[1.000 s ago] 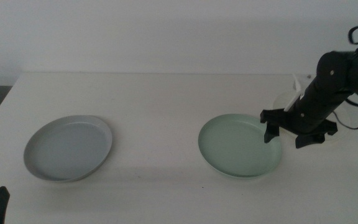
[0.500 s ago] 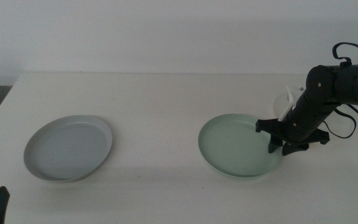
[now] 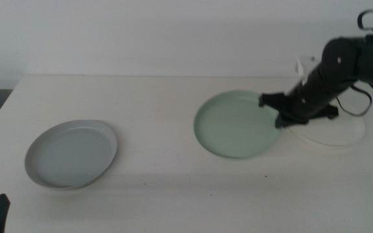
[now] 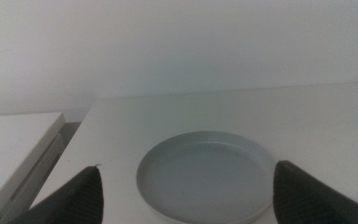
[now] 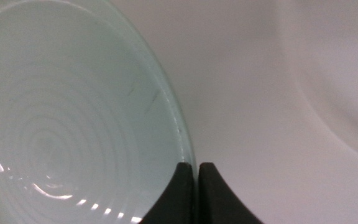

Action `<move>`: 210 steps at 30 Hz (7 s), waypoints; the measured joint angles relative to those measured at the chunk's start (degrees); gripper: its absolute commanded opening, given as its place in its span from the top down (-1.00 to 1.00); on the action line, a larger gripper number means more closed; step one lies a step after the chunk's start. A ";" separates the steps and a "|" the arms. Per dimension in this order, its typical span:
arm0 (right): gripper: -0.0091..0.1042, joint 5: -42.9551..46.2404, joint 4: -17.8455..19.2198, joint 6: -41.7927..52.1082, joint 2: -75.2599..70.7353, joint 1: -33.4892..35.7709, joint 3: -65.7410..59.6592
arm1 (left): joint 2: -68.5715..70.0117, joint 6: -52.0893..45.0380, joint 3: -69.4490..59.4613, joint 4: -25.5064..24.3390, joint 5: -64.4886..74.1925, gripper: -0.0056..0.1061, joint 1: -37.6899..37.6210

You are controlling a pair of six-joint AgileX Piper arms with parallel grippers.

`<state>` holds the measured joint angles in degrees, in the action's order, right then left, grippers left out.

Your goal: Stack the three bowls on top of each other.

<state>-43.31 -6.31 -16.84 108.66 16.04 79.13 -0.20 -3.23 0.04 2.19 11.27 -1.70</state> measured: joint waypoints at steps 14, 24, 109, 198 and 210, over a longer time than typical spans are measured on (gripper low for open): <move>0.87 -0.51 -2.66 -1.09 5.91 6.18 5.02 | 0.00 -0.10 0.00 0.00 0.00 -0.78 0.00; 0.80 -0.72 -5.99 0.50 10.39 6.18 5.02 | 0.00 -0.10 0.00 0.00 0.00 -0.78 0.00; 0.88 -1.31 -8.77 11.77 5.83 7.27 8.64 | 0.00 -0.10 0.00 0.00 -0.02 -0.78 0.00; -0.80 -2.14 -23.84 41.47 -55.00 7.35 -16.06 | -39.23 1.61 45.49 5.70 46.83 -0.78 2.24; -0.80 -2.14 -23.84 41.47 -55.00 7.35 -16.06 | -52.47 30.72 46.92 -2.19 36.94 -0.78 2.76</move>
<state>-45.45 -30.15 24.63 53.67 23.39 63.07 -52.67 27.49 46.96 0.00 48.21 1.06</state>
